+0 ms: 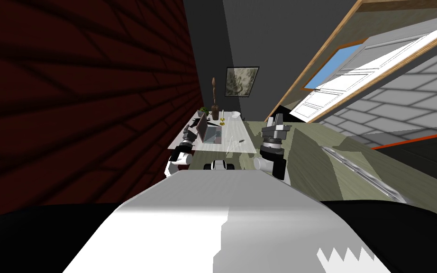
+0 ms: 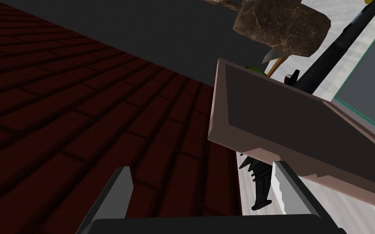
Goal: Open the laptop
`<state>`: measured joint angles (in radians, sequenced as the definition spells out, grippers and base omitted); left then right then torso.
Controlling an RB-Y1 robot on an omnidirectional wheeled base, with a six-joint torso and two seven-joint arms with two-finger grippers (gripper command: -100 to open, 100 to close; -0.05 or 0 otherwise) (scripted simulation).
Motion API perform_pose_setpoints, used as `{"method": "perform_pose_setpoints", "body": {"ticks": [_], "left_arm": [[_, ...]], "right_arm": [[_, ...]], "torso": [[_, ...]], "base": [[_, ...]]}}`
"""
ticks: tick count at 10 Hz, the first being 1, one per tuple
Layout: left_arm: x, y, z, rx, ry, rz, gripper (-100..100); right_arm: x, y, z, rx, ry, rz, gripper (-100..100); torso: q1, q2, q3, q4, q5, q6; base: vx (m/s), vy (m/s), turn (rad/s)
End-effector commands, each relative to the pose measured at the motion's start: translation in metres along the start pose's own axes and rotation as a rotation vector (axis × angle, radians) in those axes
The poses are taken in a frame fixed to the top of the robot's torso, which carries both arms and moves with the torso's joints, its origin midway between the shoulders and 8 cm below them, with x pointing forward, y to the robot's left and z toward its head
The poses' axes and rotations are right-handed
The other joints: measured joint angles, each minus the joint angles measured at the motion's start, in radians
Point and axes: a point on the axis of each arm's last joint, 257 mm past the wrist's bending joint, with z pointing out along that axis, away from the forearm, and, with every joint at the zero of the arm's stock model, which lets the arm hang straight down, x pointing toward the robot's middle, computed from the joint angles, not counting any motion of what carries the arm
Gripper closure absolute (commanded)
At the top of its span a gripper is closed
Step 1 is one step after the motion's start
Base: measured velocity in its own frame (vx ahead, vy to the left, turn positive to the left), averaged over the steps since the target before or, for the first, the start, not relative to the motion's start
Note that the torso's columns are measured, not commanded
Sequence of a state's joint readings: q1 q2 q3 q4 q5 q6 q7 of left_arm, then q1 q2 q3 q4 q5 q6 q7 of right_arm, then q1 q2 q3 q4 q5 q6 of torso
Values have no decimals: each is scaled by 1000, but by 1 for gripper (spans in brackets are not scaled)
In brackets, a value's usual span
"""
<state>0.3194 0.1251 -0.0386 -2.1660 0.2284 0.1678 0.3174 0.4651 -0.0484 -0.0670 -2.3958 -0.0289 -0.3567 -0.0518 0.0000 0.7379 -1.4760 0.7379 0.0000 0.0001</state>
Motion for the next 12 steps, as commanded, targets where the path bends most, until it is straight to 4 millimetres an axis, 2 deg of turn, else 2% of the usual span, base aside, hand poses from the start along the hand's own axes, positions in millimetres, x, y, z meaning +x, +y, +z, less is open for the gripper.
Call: {"method": "perform_pose_setpoints", "body": {"ticks": [1,5,7,8,12], "left_arm": [[-2,19,4,-60,-19,-48,-100],[3,42,8,-113,-47,-146,-100],[2,35,8,-101,-42,-127,-100],[2,35,8,-99,-41,-127,100],[-12,34,13,-96,-35,105,100]], "right_arm": [[0,0,0,0,0,0,0],[0,0,0,0,0,0,0],[0,0,0,0,0,0,0],[0,0,0,0,0,0,0],[0,0,0,0,0,0,0]], "torso": [[0,-2,-1,-1,1,1],[-1,-5,-3,-3,1,2],[0,-5,-3,-2,1,2],[1,-4,-2,-2,1,1],[-3,-1,0,0,-1,1]], "base": [[1,-7,-11],[3,-6,-2],[-4,-1,2],[-5,-2,0],[-20,-110,-26]]}}
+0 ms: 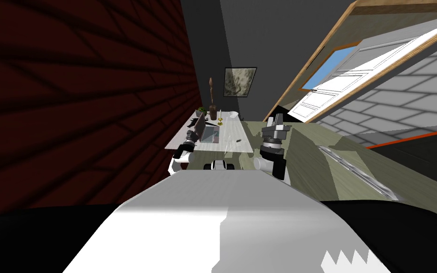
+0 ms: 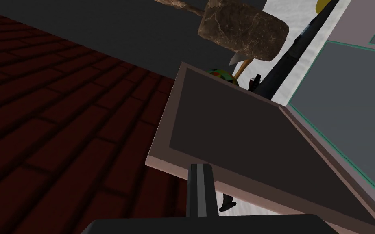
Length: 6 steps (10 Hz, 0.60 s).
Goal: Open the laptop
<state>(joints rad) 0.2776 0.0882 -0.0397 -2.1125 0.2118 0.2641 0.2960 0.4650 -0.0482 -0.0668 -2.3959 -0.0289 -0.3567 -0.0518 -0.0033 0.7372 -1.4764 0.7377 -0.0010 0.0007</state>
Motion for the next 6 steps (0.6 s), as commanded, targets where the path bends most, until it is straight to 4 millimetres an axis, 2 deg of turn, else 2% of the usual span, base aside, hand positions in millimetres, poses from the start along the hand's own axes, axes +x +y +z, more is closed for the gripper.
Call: {"method": "perform_pose_setpoints", "body": {"ticks": [1,3,4,5,6], "left_arm": [[-8,-1,4,6,-2,144,100],[-15,-3,7,11,-4,260,100],[-13,-2,5,8,-3,214,100],[-10,-8,4,9,-8,160,-100],[-9,-9,3,8,-10,136,-100]], "right_arm": [[0,0,0,0,0,0,0],[0,0,0,0,0,0,0],[0,0,0,0,0,0,0],[0,0,0,0,0,0,0],[0,0,0,0,0,0,0]], "torso": [[1,0,0,0,1,1],[3,1,0,0,1,-1],[2,0,0,0,1,-1],[7,0,0,0,2,-1],[11,-2,-1,0,3,-1]], "base": [[-43,-140,-36],[-29,-147,-32],[-8,-78,-3],[27,19,-6],[28,71,-9]]}}
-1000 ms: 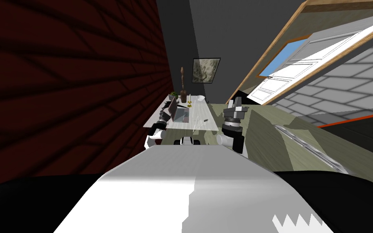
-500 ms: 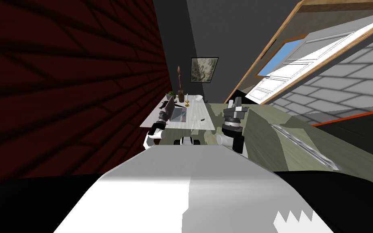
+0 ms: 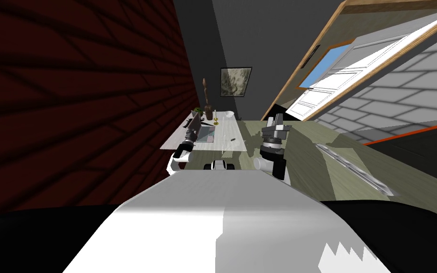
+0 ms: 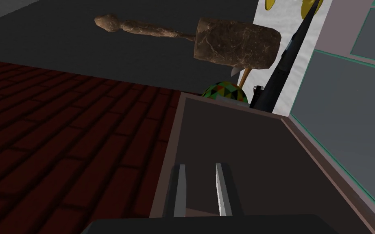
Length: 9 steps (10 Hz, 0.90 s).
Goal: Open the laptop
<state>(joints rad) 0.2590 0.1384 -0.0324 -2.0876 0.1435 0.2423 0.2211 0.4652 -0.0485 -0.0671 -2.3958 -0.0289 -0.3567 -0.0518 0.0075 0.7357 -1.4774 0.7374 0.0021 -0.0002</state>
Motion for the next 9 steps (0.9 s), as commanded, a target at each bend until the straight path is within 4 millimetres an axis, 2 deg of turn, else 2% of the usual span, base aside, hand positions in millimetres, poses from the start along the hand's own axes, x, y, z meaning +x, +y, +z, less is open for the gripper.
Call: {"method": "perform_pose_setpoints", "body": {"ticks": [1,7,9], "left_arm": [[2,-6,-3,-7,-7,-88,-100],[6,-15,-8,-24,-20,-265,-100],[5,-15,-8,-25,-18,-249,-100]], "right_arm": [[0,0,0,0,0,0,0],[0,0,0,0,0,0,0],[0,0,0,0,0,0,0]], "torso": [[0,1,0,0,0,0],[-9,3,2,1,-3,0],[-9,3,2,1,-3,0]], "base": [[29,91,-9],[28,78,-6],[4,8,-1]]}}
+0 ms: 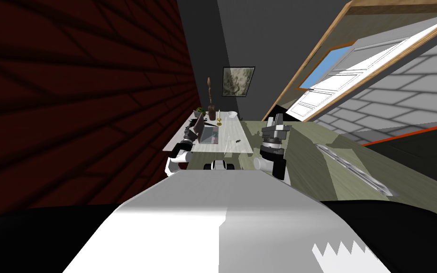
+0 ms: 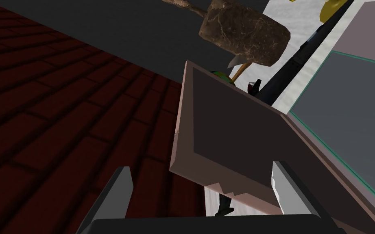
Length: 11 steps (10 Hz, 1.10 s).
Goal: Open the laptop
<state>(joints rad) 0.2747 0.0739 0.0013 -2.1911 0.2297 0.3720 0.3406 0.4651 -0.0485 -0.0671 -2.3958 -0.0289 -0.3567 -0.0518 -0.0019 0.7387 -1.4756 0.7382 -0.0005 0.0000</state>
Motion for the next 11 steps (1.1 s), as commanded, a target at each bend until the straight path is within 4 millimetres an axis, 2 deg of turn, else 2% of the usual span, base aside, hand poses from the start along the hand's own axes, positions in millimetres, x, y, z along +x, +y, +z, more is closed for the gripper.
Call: {"method": "perform_pose_setpoints", "body": {"ticks": [1,6,8,9,10,11], "left_arm": [[0,0,0,0,0,0,100],[-20,3,8,8,-18,257,100],[-26,3,10,11,-22,332,100],[-22,0,9,16,-19,304,100],[-32,8,13,17,-28,394,100],[-33,8,13,15,-29,394,100]], "right_arm": [[0,0,0,0,0,0,0],[0,0,0,0,0,0,0],[0,0,0,0,0,0,0],[0,0,0,0,0,0,0],[0,0,0,0,0,0,0],[0,0,0,0,0,0,0]], "torso": [[0,0,0,0,0,0],[-4,-4,-2,-4,0,3],[-2,-6,-3,-5,1,3],[2,-5,-3,-3,1,2],[7,-4,-2,-1,2,0],[5,-3,-1,-1,2,-1]], "base": [[0,0,0],[-23,-105,-24],[-29,-133,-32],[-14,-50,-14],[-3,-91,-31],[-13,-99,-11]]}}
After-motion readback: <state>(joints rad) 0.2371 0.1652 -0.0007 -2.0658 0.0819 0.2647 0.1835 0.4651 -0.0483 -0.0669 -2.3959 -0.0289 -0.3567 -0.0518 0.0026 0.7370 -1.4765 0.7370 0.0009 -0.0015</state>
